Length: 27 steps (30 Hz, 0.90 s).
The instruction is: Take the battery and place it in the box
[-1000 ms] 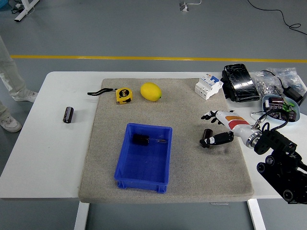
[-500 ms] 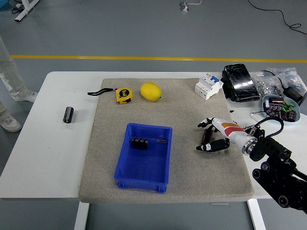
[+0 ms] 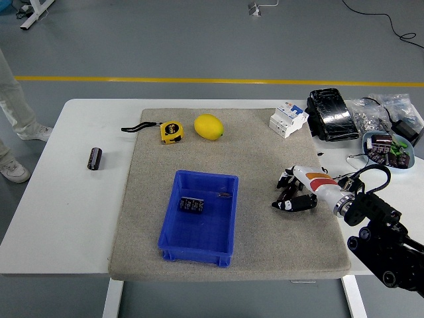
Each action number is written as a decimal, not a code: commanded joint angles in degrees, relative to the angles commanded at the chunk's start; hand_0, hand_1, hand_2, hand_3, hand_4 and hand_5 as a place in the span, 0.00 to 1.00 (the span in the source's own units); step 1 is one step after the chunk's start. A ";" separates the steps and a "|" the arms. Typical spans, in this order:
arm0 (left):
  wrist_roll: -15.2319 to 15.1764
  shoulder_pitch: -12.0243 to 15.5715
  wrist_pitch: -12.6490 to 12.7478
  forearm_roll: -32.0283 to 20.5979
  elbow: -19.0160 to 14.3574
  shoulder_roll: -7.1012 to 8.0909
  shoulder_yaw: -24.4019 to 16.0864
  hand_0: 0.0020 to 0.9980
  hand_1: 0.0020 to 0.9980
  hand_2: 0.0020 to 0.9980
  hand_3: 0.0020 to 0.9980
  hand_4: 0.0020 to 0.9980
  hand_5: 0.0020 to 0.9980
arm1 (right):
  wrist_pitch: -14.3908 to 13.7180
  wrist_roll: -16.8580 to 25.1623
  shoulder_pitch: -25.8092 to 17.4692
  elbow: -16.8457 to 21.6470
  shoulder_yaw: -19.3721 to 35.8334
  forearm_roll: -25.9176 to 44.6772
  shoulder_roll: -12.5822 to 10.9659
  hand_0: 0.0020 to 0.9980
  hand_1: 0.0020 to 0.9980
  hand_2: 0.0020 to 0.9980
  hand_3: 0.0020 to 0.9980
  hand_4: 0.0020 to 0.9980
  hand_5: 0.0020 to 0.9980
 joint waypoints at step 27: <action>0.49 0.41 -0.10 1.40 -0.04 0.25 -0.87 0.75 0.72 0.74 0.65 0.70 0.67 | 0.92 -0.20 0.85 4.88 1.83 -1.48 -1.40 0.36 0.45 0.50 0.48 0.77 0.29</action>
